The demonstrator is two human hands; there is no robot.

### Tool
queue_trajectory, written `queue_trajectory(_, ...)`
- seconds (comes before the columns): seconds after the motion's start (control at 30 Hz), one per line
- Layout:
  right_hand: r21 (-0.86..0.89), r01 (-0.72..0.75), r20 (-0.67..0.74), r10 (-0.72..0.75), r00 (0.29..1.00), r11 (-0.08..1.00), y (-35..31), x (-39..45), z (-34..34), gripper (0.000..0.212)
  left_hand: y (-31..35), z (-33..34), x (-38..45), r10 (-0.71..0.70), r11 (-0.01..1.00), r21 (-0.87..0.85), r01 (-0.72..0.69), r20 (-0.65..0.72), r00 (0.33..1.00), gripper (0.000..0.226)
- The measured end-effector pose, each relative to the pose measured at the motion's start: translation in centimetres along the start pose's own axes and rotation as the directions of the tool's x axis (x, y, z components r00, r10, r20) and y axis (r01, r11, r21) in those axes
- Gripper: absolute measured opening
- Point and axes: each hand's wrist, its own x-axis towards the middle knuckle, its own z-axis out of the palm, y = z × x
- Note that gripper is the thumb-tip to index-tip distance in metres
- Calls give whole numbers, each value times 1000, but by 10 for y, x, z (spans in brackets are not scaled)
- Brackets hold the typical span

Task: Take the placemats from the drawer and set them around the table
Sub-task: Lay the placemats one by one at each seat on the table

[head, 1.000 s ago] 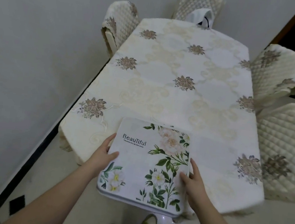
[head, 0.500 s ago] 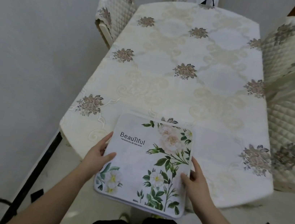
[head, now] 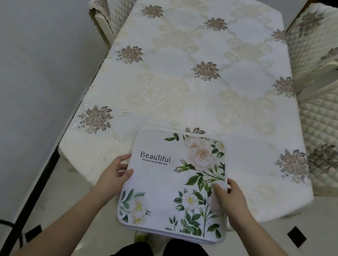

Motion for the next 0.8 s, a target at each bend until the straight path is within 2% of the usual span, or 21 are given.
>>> queue_trajectory(0.13, -131, 112, -112, -127, 986, 985, 5, -18, 12, 37, -9, -2, 1, 69, 991, 114, -70, 9, 998, 50)
queue_trajectory(0.2, -216, 149, -137, -181, 974, 965, 11, -25, 17, 41, -14, -2, -1, 90, 982, 161, -99, 59, 994, 53)
queue_trajectory(0.3, -384, 71, -136, -133, 982, 921, 20, -31, 24, 66, -20, 1, 1, 189, 934, 286, -216, 118, 975, 63)
queue_trajectory(0.37, -430, 41, -120, -102, 988, 902, 22, -34, 26, 73, -15, 4, -4, 237, 900, 347, -263, 116, 965, 63)
queue_trajectory(0.7, -353, 36, -104, -78, 992, 935, 14, -50, 25, 77, 0, -4, -14, 229, 919, 291, -265, 152, 961, 63)
queue_trajectory(0.8, -325, 26, -113, -66, 991, 946, 11, -54, 26, 78, -3, -7, -16, 220, 946, 211, -245, 137, 966, 65)
